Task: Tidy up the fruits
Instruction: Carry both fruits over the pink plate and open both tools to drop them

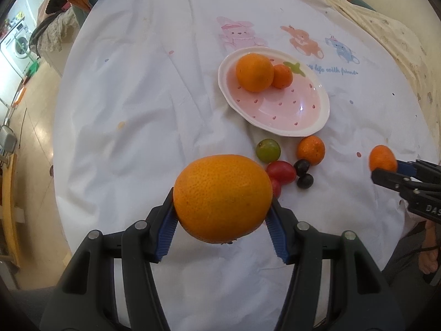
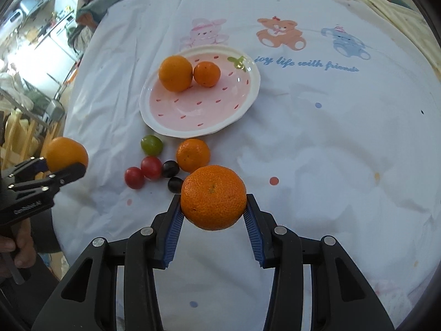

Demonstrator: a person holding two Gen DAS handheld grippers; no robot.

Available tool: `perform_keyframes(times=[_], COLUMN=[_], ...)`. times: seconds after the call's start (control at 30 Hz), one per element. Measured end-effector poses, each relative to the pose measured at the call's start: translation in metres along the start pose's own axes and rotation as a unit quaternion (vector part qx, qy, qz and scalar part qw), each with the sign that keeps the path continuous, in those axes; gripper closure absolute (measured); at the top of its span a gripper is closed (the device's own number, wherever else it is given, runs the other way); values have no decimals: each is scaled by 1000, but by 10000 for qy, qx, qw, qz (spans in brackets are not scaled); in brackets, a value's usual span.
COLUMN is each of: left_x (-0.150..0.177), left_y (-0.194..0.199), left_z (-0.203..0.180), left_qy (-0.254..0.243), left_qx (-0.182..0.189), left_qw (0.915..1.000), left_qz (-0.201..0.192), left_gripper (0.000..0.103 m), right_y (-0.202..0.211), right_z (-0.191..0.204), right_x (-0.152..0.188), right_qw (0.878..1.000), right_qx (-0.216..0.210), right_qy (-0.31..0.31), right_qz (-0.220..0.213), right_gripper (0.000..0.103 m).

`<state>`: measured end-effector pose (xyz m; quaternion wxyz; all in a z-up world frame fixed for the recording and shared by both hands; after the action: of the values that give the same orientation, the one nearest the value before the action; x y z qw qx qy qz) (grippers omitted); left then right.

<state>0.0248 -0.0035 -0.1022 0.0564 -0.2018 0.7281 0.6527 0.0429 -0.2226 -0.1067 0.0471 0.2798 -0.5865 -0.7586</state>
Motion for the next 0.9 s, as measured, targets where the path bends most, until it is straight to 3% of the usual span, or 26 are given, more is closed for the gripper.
perform_keyframes(times=[0.13,0.33,0.43,0.7,0.9], left_x=[-5,-28,-43,-84,-98], left_y=[10,32,35,23,-7], left_z=[-5,-13,-16,-36,-53], left_qy=[-99,-290,-245,-241,-299], left_qx=[68,15,65,201,236], left_qw=[9999,9984,9983,9980,9984], left_qz=[-112,-488,-527,-550,-421], left_gripper=[48,48,48,48,48], right_y=[12,45,53,48,23], right_z=[-3,-11,-17,-40,-52], right_x=[-3,-27,-41,-78,-100], right_qw=[9996,9932,9899,9863,9890], right_qx=[81,88,25,2,-83], right_qy=[-144,-277,-350,-522,-480], right_qz=[-243,-1131,-1377,-1567,-1398], right_gripper=[57,57,57,57,57])
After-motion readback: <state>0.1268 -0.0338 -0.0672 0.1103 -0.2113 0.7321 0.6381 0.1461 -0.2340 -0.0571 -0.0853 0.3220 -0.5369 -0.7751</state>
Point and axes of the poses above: each gripper's, at about its wrist camera, not at the fingertips, and y roughly against the way its jaws point, z to its left, x to its underside, the point moved 5 cm from there along -y, roughly the way its jaws point, and after that the axes turned 12 degrees about y, right-handed, at the moved point
